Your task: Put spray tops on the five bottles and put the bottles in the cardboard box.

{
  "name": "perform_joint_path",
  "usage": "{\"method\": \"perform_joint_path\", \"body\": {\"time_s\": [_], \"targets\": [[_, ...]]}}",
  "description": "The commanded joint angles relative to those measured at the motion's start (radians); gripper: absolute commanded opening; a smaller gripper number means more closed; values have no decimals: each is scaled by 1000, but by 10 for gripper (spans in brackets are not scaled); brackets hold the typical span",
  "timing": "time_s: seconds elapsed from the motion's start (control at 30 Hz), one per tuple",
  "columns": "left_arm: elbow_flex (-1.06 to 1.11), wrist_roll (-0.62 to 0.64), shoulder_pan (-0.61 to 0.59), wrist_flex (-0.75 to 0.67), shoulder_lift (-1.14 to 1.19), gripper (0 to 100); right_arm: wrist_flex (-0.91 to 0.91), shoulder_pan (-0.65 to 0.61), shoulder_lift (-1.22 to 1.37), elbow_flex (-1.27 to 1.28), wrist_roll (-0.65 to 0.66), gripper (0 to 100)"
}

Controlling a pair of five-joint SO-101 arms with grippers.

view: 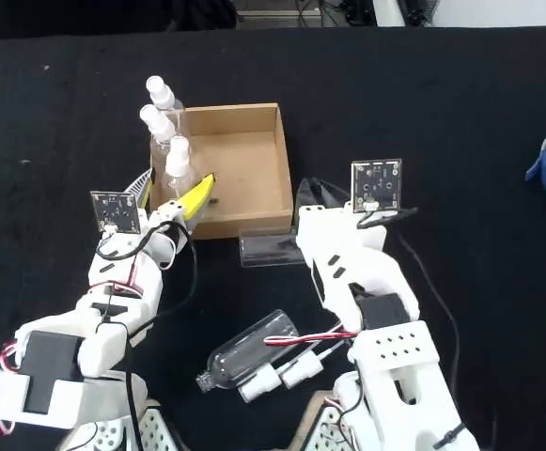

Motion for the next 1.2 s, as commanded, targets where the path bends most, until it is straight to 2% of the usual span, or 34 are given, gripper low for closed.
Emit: {"method": "perform_joint_path", "body": {"time_s": [0.0,0.17,0.37,0.53,0.77,1.03,1.17], "targets": [[-8,3,8,-21,-15,212,-34,-9,-18,-10,9,12],[12,3,12,-20,-32,212,-34,-9,-18,-10,9,12],[62,3,8,2,-158,212,-34,-9,-18,-10,9,13],[58,3,8,233,-288,212,-34,-9,-18,-10,9,12],[-74,5,10,534,-351,212,-34,-9,-18,-7,9,12],[-101,2,5,557,-351,212,-34,-9,-18,-5,9,12],[-102,2,-42,559,-350,212,-34,-9,-18,-5,9,12]]}}
